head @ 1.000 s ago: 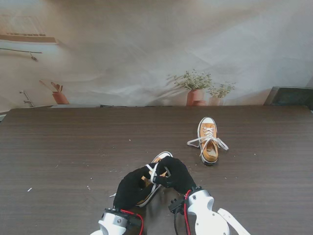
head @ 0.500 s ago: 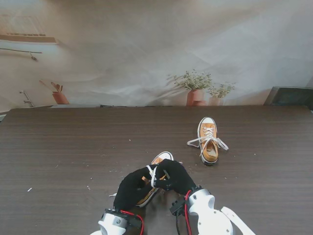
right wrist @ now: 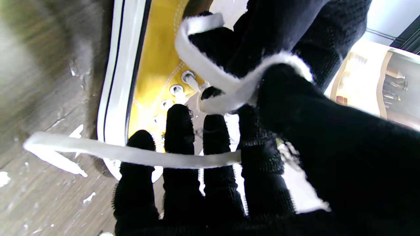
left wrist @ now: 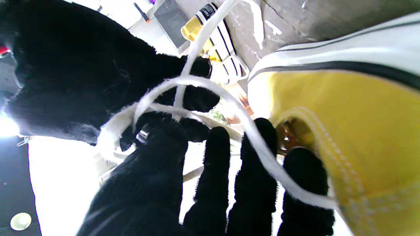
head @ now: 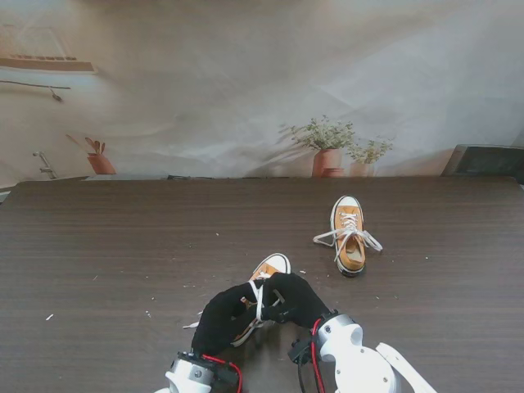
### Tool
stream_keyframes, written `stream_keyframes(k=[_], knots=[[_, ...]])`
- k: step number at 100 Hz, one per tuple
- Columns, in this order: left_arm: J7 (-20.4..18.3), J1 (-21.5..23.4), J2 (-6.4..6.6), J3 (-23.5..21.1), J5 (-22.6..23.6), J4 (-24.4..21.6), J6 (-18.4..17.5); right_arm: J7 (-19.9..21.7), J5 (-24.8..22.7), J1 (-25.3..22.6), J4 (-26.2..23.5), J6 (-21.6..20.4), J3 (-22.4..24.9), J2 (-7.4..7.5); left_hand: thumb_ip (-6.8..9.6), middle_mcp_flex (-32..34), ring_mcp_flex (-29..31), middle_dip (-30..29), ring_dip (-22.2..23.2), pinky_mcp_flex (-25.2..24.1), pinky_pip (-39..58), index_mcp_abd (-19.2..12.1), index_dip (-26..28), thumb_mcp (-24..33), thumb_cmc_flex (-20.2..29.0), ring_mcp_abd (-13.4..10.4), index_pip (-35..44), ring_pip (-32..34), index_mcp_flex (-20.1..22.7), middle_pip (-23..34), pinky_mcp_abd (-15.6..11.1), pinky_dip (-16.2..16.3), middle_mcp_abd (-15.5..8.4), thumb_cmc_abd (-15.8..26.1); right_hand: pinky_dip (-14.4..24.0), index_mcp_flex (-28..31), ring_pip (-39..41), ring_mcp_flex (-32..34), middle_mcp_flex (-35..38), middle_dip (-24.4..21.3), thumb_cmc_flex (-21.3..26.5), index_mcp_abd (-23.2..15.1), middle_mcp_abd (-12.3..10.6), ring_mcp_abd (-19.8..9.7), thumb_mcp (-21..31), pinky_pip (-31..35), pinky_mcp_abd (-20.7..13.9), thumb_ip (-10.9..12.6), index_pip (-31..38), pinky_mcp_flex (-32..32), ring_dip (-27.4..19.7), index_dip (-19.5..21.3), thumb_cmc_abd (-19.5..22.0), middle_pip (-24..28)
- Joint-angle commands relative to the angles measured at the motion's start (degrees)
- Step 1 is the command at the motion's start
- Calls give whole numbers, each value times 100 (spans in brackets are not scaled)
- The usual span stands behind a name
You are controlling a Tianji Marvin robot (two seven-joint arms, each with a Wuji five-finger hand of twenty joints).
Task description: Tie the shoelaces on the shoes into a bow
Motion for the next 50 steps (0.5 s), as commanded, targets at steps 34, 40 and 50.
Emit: stream_keyframes(k=[34, 40, 50], knots=[[237, -24, -83, 61, 105, 59, -201, 271, 45, 18, -58, 190, -8, 70, -70, 392, 62, 533, 118, -47, 5, -720, 848, 735, -169, -377, 1951, -13, 539, -377, -81, 4, -371, -902, -52, 224, 38, 142, 67, 117, 69, -66, -139, -22, 304, 94, -7, 347, 3, 4, 118, 162, -37, -20], [371, -17, -108, 72, 128, 62, -141, 264, 41, 22, -54, 191, -11, 68, -135, 197, 97, 252, 95, -15, 32, -712, 1111, 839, -428, -401, 3270, 2, 364, 82, -75, 7, -371, -1099, -51, 221, 39, 144, 70, 120, 69, -70, -147, -27, 296, 93, -12, 350, -1, -3, 120, 165, -27, -21], [447, 1, -116, 67, 159, 57, -48, 249, 33, 13, -60, 179, -7, 67, -250, 111, 173, 22, 80, 71, 94, -708, 1739, 1139, -875, -387, 4355, 51, 227, 467, -31, 19, -358, -1224, -49, 209, 37, 141, 71, 126, 74, -89, -145, -31, 274, 93, -14, 354, -12, -3, 123, 170, -8, -27]])
